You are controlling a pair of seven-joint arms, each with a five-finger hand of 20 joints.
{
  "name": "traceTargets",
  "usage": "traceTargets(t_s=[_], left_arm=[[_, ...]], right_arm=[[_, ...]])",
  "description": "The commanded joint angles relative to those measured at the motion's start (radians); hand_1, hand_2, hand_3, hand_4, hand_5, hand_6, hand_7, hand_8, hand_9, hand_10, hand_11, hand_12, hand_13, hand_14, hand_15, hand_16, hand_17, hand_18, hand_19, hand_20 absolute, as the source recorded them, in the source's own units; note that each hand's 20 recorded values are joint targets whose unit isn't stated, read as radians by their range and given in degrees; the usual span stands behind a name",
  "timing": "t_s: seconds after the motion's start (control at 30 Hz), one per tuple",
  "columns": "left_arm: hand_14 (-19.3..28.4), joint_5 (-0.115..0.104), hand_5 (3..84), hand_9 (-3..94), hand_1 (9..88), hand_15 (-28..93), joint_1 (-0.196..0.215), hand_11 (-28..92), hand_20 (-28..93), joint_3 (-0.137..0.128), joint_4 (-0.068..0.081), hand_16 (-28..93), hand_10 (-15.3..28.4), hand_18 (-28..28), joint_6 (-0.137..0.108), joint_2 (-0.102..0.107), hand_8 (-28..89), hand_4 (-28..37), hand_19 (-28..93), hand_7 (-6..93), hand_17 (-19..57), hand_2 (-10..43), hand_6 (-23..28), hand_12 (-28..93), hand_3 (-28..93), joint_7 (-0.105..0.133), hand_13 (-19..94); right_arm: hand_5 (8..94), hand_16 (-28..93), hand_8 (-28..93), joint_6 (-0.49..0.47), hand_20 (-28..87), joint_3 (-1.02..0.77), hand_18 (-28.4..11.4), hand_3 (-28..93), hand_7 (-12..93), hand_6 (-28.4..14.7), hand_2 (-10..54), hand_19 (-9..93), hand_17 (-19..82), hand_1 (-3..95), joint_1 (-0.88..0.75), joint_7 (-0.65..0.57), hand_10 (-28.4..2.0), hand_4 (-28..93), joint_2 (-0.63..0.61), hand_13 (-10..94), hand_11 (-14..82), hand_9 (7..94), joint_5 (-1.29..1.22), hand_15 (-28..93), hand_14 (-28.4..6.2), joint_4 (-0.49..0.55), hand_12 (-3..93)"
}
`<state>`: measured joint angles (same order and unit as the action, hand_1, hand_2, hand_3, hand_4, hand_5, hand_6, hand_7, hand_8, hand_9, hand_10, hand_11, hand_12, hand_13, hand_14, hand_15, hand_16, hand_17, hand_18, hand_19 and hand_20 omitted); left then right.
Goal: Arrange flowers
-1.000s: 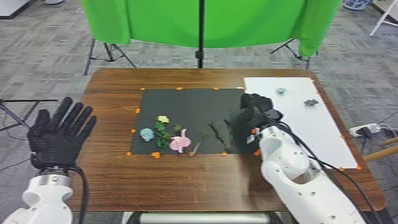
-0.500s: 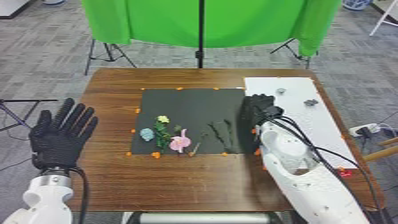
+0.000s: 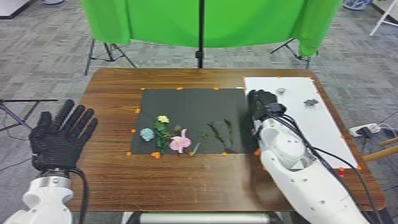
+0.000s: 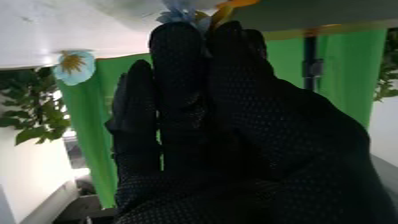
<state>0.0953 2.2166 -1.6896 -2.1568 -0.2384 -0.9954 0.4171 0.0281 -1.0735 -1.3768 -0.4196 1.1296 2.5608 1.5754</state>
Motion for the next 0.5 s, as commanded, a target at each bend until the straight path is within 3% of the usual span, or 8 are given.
traceTargets(t_s=[0.03,0.23,0.43,0.5], left_arm=[[13.7,0.001,43.2,39.1,24.6,21,0.032,16,14,-0.013,-0.011,-2,14.2,14.7,-0.011,-0.008,-8,-28.3,35,9.7,-4.8,10.7,8.1,11,75,0.008,33],[13.8,-0.003,43.2,39.2,24.6,21,0.046,16,14,-0.029,-0.017,-2,14.2,14.7,-0.018,-0.007,-8,-28.3,35,9.9,-4.9,10.8,8.1,11,75,0.014,34],[13.7,0.005,43.3,39.2,24.6,21,-0.001,16,14,0.0,0.0,-2,14.1,14.7,-0.009,0.005,-8,-28.3,35,9.9,-4.8,10.8,8.0,11,75,-0.005,34],[13.6,0.005,43.2,39.2,24.6,21,-0.017,16,14,0.012,0.008,-1,14.1,14.7,-0.019,0.007,-8,-28.3,35,10.0,-4.8,10.8,8.1,11,75,-0.016,34]], right_arm=[[57.2,44,4,-0.003,33,0.053,-14.3,72,60,-1.3,-9.5,84,36,65.4,-0.012,0.071,-11.0,-28,-0.027,66,24.8,67.1,-0.069,46,-5.0,0.187,44.0],[56.1,44,3,-0.057,32,0.117,-13.3,72,59,-1.5,-9.5,85,34,65.1,-0.025,0.146,-11.4,-28,0.048,65,24.7,65.8,-0.096,46,-5.2,0.284,44.0],[55.6,43,3,-0.097,31,0.201,-12.9,73,59,-1.7,-9.5,85,34,64.9,-0.021,0.183,-11.7,-28,0.097,64,24.5,65.6,-0.059,46,-5.3,0.271,43.7],[55.4,43,3,-0.102,31,0.217,-12.8,73,59,-1.7,-9.5,85,34,64.8,-0.028,0.189,-11.7,-28,0.107,64,24.2,65.3,-0.041,46,-5.2,0.248,43.3]])
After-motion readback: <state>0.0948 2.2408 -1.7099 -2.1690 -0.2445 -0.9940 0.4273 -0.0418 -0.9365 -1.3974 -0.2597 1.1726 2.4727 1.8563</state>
